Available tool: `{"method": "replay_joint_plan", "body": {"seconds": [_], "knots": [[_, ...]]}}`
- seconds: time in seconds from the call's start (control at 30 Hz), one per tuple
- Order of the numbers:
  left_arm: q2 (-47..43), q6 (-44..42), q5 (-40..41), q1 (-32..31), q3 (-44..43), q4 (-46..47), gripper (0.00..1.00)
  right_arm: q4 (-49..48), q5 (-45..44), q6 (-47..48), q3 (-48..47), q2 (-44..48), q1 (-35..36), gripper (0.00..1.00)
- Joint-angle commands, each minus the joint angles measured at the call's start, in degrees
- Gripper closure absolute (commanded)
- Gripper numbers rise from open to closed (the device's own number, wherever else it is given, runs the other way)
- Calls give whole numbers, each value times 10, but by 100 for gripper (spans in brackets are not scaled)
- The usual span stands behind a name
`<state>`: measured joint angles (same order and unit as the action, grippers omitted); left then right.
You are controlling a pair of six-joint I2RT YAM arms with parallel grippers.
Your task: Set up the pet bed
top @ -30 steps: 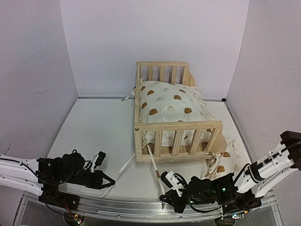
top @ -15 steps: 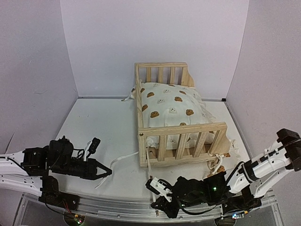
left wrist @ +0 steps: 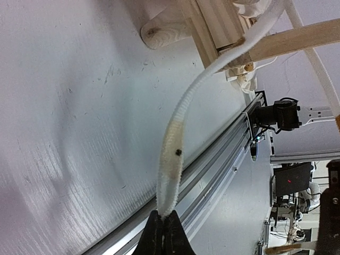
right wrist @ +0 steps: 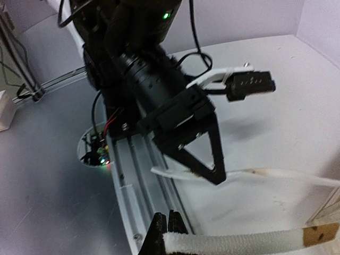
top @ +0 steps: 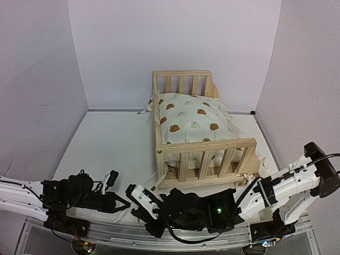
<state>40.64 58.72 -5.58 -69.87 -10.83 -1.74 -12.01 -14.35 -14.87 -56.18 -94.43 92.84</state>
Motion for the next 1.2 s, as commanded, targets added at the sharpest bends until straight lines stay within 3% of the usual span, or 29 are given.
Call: {"method": "replay_joint_plan", "body": {"seconds": [0.0,0.2,0.47,0.57,0.67,0.9,1.0,1.17], "knots": [[7,-5,27,-3,-10,63,100,20,-127,62,-134,-49,15,100],[23,-22,24,-4,-9,74,100,41,-295,137,-236,-116,1,100],[11,-32,-1,-3,-8,81,100,57,-308,159,-289,-194,-41,100],[-6,-34,-15,-3,-7,81,100,82,-282,153,-309,-225,-52,90],[-26,-40,-20,-3,-4,80,100,193,-254,89,-365,-260,-63,78],[-40,-40,-24,-3,-2,80,100,355,-107,-66,-376,-202,-66,52],[-29,-46,-26,-3,-8,81,100,432,-62,-117,-395,-193,-75,47],[-15,-55,-38,-2,-21,81,100,462,7,-154,-383,-168,-82,43]]}}
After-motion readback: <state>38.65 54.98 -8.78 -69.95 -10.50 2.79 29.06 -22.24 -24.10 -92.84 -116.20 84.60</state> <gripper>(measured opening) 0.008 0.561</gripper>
